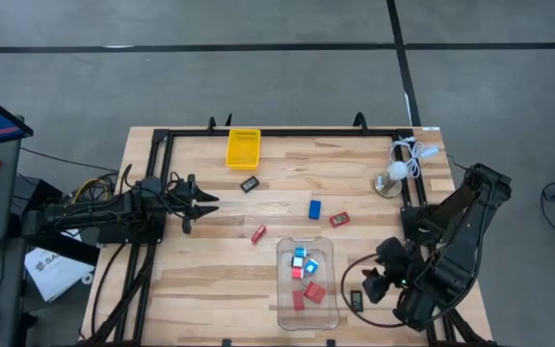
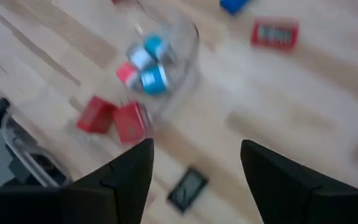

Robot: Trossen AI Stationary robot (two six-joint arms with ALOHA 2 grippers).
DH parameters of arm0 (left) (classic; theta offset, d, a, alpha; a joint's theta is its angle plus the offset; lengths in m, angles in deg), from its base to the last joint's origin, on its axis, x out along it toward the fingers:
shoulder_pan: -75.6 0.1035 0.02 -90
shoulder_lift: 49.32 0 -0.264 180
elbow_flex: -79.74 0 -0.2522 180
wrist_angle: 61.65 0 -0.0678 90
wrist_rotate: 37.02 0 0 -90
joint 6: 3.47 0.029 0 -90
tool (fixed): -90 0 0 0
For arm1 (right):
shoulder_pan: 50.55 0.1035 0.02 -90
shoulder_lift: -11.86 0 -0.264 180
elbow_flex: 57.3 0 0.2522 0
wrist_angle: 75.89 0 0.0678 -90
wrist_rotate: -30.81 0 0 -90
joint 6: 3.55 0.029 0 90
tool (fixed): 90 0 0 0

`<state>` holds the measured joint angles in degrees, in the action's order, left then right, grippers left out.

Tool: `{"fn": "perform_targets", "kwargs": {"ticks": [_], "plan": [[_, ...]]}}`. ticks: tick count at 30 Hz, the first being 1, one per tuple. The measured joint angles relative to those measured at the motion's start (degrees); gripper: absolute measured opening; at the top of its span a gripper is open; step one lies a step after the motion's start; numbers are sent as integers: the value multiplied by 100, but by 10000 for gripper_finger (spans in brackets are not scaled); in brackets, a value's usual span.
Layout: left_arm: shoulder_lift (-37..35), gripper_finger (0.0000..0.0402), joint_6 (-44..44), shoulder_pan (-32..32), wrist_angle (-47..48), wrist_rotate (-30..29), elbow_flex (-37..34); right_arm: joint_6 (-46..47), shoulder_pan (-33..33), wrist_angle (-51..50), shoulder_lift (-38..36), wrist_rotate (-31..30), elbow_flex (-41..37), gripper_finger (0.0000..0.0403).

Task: Pick & Place Office items
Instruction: Put the right black digital clock into the yellow bin

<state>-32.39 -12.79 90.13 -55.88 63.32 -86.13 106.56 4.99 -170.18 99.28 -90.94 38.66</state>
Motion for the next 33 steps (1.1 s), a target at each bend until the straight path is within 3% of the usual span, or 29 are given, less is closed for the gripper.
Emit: {"fn": "perform_targets", "kwargs": {"ticks": [4, 21, 26, 33], "plan": [[0, 136, 0, 0, 0, 1, 2, 412, -7, 130, 2, 775, 0, 234], [0, 136, 0, 2, -1, -1, 1, 830, -403, 1471, 2, 749, 0, 234], [0, 136, 1, 0, 0, 0, 2, 1018, -528, 1820, 2, 1257, 0, 234], [0, 136, 0, 1, 0, -1, 1, 2214, -420, 1554, 467, 2109, 2, 234]]}}
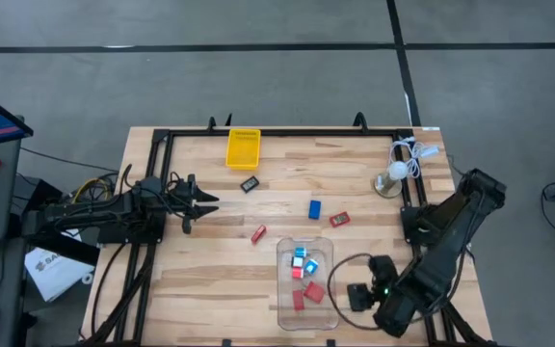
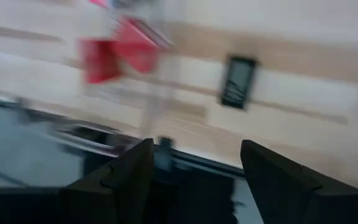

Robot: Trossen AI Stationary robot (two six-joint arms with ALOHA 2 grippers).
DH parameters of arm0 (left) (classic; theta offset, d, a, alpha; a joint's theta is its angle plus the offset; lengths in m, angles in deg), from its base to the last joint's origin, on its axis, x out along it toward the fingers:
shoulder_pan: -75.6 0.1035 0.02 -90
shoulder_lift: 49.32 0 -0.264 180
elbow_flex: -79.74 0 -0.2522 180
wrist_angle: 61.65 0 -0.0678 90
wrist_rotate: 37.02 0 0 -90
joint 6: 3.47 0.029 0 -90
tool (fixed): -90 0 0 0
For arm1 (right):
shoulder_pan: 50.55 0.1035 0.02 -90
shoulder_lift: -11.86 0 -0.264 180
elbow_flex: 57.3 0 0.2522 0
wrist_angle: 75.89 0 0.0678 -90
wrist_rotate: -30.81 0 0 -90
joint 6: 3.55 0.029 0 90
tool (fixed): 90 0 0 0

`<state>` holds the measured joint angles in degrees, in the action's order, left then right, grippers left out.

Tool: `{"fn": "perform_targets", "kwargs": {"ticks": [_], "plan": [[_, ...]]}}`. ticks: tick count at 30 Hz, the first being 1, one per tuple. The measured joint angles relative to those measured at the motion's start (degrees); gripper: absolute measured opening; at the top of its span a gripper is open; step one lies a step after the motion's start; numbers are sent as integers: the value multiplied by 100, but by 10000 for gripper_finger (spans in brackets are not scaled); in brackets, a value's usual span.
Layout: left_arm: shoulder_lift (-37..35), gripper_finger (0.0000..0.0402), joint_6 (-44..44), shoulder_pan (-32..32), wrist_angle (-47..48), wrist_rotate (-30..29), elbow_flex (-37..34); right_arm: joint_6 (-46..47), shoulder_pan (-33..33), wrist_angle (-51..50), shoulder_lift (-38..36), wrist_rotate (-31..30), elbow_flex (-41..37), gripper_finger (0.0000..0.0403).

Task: Pick & Place Office items
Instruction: Put the right black digital clock into the yellow bin

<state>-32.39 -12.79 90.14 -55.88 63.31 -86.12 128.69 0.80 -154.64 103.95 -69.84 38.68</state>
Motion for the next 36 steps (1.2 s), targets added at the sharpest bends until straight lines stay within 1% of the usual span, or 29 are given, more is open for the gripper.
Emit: {"fn": "perform_targets", "kwargs": {"ticks": [2, 7, 11, 14, 19, 25, 27, 30, 36], "plan": [[0, 136, 2, 1, 0, 0, 1, 215, 39, 7, 227, 296, -2, 234], [0, 136, 1, 0, 0, 0, 1, 584, 168, 254, 655, 560, 0, 234], [0, 136, 0, -1, 0, 2, 1, 622, 192, 291, 942, 964, 0, 234], [0, 136, 1, 1, 0, 0, 0, 505, 188, 280, 1076, 1123, -6, 234], [0, 136, 1, 1, 0, 1, -1, 121, 144, 138, 1178, 1051, -2, 234], [0, 136, 0, 1, -4, 2, -1, -874, 162, 114, 1318, 868, 0, 234], [0, 136, 0, 1, -17, 1, 0, -1308, 233, 146, 1336, 723, 1, 234], [0, 136, 0, -1, -41, 2, -1, -1692, 391, 180, 1423, 430, 5, 234], [2, 136, 0, 1, -98, 0, 1, -2197, 592, 536, 1653, 229, 2, 234]]}}
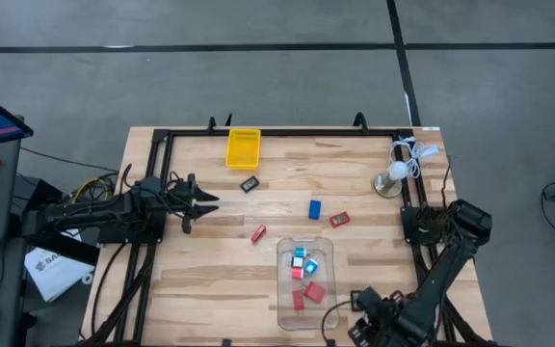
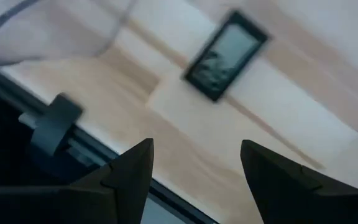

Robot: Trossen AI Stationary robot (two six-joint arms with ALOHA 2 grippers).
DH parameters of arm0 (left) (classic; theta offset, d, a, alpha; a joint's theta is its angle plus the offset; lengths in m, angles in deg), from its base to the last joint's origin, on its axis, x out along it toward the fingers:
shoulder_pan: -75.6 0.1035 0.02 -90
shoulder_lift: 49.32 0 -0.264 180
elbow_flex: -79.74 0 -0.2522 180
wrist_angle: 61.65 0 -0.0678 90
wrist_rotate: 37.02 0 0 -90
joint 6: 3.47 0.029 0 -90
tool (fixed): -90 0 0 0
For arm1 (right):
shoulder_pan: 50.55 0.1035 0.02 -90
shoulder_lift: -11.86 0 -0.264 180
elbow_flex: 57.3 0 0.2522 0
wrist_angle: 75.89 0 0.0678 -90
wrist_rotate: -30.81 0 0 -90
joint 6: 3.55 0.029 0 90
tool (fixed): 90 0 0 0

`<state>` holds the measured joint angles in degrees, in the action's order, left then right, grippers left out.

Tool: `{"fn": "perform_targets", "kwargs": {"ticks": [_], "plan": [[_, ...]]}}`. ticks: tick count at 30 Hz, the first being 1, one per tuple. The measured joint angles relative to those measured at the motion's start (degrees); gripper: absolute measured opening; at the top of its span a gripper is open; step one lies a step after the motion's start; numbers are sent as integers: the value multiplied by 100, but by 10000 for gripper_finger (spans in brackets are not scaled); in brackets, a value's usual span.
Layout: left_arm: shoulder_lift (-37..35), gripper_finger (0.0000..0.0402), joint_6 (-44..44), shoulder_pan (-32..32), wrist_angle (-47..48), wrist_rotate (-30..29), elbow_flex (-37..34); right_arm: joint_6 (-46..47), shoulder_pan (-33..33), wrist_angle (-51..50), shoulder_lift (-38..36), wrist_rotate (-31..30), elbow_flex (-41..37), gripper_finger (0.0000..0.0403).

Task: Pick & Place Office items
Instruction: Put the right black digital clock into the yellow bin

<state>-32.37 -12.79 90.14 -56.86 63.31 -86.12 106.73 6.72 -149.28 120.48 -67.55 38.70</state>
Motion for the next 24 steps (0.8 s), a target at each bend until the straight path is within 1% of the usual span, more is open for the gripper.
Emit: {"fn": "perform_targets", "kwargs": {"ticks": [6, 10, 12, 17, 24], "plan": [[0, 136, 1, -1, -12, 0, -1, -684, -16, 355, 248, -241, 5, 234], [0, 136, 1, -2, -11, 1, -2, -1099, 2, 383, 235, -742, -2, 234], [0, 136, 1, -2, -11, 1, 0, -1370, 39, 549, 218, -1016, -1, 233], [0, 136, 0, -2, -11, 2, 0, -1864, 231, 772, 214, -1427, 0, 210], [0, 136, 1, -2, -9, 1, 0, -1989, 431, 261, 230, -1920, -7, 168]]}}
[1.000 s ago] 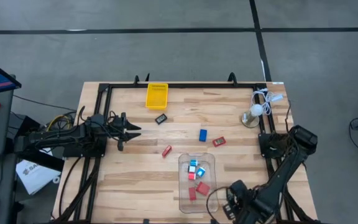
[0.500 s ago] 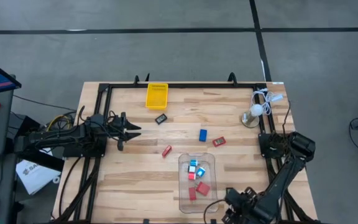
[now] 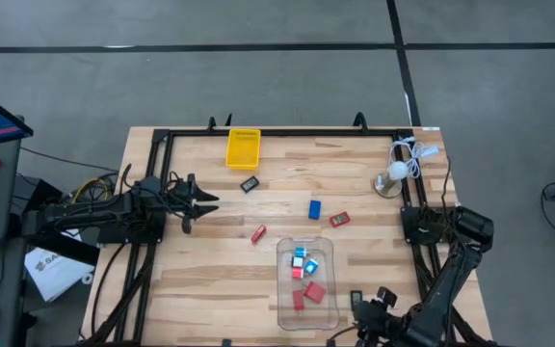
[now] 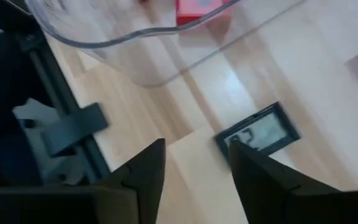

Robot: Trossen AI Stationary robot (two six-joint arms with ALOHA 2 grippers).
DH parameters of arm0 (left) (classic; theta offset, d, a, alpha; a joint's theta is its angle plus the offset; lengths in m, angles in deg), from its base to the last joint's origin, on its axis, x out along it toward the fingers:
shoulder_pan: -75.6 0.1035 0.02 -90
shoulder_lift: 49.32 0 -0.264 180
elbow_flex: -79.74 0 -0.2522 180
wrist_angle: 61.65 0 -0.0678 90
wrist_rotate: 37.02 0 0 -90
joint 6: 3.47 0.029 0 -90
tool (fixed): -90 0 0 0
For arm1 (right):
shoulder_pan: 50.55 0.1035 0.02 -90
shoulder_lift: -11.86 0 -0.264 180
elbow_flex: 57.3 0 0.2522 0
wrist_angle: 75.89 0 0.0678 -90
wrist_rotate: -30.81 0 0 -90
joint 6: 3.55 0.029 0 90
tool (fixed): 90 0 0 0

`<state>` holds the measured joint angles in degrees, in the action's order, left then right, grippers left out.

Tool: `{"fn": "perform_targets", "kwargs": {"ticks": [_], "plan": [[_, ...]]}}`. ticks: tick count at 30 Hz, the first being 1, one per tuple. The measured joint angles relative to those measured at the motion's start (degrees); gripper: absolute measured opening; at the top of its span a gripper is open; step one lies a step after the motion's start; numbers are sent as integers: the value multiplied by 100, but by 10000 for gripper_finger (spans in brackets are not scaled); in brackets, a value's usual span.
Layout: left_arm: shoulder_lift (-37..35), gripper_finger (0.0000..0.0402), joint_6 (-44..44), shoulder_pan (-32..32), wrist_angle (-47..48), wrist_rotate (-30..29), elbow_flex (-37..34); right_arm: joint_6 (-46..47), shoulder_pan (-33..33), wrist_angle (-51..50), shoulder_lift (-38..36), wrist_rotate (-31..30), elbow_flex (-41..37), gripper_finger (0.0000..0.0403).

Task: Pick & Place Office items
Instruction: Put the right black digital clock into the yellow bin

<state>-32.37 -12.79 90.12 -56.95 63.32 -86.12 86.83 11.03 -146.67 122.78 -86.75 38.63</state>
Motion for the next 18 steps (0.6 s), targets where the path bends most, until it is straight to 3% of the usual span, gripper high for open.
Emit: {"fn": "perform_targets", "kwargs": {"ticks": [10, 18], "plan": [[0, 136, 0, 2, 0, -1, -1, -192, 110, 1193, 100, -118, -831, 107], [0, 136, 1, 1, 0, -1, -1, -388, 106, 1637, 100, -404, -887, 37]]}}
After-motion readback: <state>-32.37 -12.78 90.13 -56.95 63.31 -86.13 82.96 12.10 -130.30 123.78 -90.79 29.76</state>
